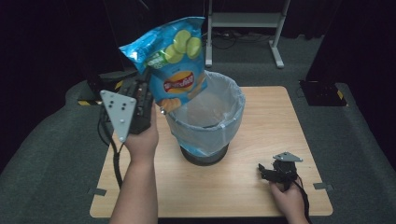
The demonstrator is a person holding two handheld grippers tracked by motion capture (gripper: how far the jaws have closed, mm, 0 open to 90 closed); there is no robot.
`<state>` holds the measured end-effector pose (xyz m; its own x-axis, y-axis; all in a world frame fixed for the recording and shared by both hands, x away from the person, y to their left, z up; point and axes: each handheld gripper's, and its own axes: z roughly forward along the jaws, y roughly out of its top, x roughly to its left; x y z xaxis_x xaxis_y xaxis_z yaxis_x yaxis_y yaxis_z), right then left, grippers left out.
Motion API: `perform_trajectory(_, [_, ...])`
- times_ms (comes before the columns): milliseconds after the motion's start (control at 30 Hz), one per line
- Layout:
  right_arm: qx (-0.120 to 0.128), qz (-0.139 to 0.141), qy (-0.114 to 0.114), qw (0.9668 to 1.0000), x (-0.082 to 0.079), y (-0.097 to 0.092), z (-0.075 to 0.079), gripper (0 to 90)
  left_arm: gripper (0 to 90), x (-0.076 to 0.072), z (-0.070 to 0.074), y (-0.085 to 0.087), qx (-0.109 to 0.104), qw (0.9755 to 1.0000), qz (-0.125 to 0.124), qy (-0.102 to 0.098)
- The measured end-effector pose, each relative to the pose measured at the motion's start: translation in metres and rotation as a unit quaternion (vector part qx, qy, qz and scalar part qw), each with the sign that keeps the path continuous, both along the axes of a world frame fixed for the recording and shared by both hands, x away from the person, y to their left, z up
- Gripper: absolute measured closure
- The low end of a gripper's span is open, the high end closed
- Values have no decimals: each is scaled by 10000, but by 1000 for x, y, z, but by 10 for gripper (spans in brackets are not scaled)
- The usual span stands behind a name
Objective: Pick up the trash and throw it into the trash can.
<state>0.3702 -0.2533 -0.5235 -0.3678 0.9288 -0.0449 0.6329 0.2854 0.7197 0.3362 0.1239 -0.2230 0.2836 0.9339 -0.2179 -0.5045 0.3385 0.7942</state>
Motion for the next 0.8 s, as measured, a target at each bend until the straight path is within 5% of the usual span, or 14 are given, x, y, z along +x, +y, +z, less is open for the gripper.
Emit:
perform_trajectory(267, [2, 10, -5, 10000, 0, 0, 0, 190, 895, 20, -16, -35, 114, 9994, -264, 204])
perform_trajectory(733, [-43, 31, -27, 10000, -1, 1, 0, 197, 890, 37, -48, -44, 217, 9971, -343, 641])
perform_trajectory(800, [-30, 23, -34, 10000, -1, 1, 0, 198, 770, 36, -49, -45, 248, 9960, -466, 725])
